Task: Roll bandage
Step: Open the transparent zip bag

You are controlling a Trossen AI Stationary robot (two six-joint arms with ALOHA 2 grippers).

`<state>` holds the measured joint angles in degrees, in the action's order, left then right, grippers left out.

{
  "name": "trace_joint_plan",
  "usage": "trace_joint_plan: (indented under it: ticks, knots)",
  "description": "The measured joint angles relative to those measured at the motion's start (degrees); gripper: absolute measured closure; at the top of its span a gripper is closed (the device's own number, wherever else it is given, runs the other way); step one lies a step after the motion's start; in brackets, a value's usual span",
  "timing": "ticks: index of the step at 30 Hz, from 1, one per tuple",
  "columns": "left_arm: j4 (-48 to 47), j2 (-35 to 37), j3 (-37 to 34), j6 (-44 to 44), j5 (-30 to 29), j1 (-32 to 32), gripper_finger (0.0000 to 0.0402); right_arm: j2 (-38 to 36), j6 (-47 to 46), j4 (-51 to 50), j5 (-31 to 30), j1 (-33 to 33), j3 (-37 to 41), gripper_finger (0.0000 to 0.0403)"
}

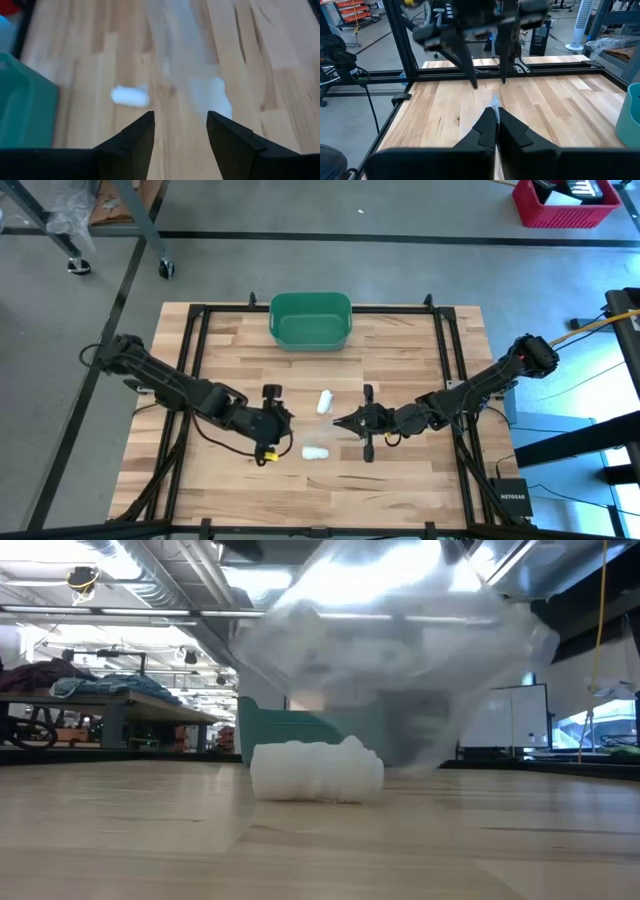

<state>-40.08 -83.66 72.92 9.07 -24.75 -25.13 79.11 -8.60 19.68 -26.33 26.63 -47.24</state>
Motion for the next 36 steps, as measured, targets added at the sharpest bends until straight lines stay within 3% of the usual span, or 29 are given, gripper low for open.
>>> trace_joint_plan:
  ticks: [13,18,26,32,36]
  knots:
    - [9.79,1.14,0.03,-3.93,-1.01,3.16,0.0243,0.02,0.0,-0.28,0.0,-0.02,0.0,0.0393]
    - [16.91,1.13,-2.29,-4.92,4.55,3.79,0.0248,0.09,0.0,-0.25,0.0,-0.02,0.0,0.0393]
    - [25.9,1.05,-8.86,-0.24,4.67,5.95,0.0258,0.11,0.0,-0.16,0.01,-0.02,0.0,0.0393]
    - [30.65,0.15,-10.37,0.12,8.45,5.59,0.0259,0.11,0.0,-0.08,0.01,-0.02,0.0,0.0393]
    - [31.93,-0.33,-10.53,0.51,7.48,5.42,0.0259,0.11,0.0,-0.08,0.03,-0.02,0.02,0.0393]
